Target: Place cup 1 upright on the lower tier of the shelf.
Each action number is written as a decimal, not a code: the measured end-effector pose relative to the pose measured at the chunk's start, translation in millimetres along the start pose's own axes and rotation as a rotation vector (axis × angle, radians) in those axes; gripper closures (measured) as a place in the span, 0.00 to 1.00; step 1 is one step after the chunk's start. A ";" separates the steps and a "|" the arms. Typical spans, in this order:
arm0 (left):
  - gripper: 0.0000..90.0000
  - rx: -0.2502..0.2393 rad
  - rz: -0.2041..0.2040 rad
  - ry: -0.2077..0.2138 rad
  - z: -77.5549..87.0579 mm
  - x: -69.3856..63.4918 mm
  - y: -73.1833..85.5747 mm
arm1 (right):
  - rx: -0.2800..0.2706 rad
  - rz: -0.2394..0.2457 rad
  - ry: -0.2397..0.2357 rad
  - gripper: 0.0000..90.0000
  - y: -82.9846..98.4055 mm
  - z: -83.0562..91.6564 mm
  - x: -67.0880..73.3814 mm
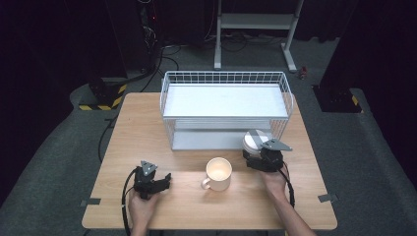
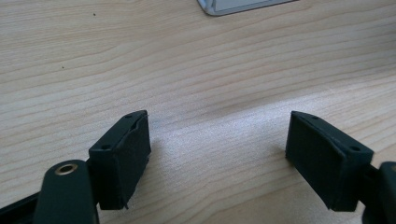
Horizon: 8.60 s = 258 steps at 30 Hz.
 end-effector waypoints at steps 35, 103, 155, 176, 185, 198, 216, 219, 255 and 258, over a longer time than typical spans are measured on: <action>0.25 0.000 -0.002 -0.001 0.0 0.3 -0.1 | 0.024 0.001 0.022 0.21 -12.4 -30.6 -10.3; 0.27 -0.005 0.007 -0.005 0.1 0.2 -0.2 | 0.104 -0.056 0.084 0.32 2.8 -46.5 -21.8; 0.27 -0.005 0.007 -0.004 0.0 0.1 -0.2 | 0.121 -0.082 0.114 0.55 -14.7 -66.9 -31.1; 0.27 -0.005 0.007 -0.005 0.0 0.1 -0.2 | 0.031 -0.064 0.008 0.41 -12.9 -19.7 -27.4; 0.27 -0.005 0.007 -0.004 0.0 0.1 -0.2 | 0.003 -0.078 -0.007 0.40 -13.0 -3.2 -27.9; 0.27 -0.005 0.007 -0.005 0.0 0.1 -0.3 | -0.048 -0.069 -0.014 0.40 -18.6 18.9 -31.9; 0.27 -0.005 0.007 -0.005 0.1 0.1 -0.2 | -0.079 -0.061 -0.001 0.40 -12.2 43.2 -38.5; 0.27 -0.005 0.008 -0.005 0.0 0.0 -0.2 | -0.083 -0.062 0.000 0.40 -10.3 47.9 -40.8; 0.27 -0.003 0.005 -0.004 0.1 0.1 -0.2 | -0.094 -0.095 0.026 0.37 28.0 84.2 -55.0; 0.27 -0.005 0.007 -0.005 0.0 0.1 -0.3 | -0.090 -0.101 0.030 0.37 32.1 85.5 -56.0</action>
Point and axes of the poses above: each handheld gripper's, and its own axes: z roughly backward along the jaws, y roughly out of its underside, x roughly to its left, the point moved 7 cm from there along -z, roughly forward along the jaws, and after that the axes turned 8 degrees about z, right-handed, at the moved point
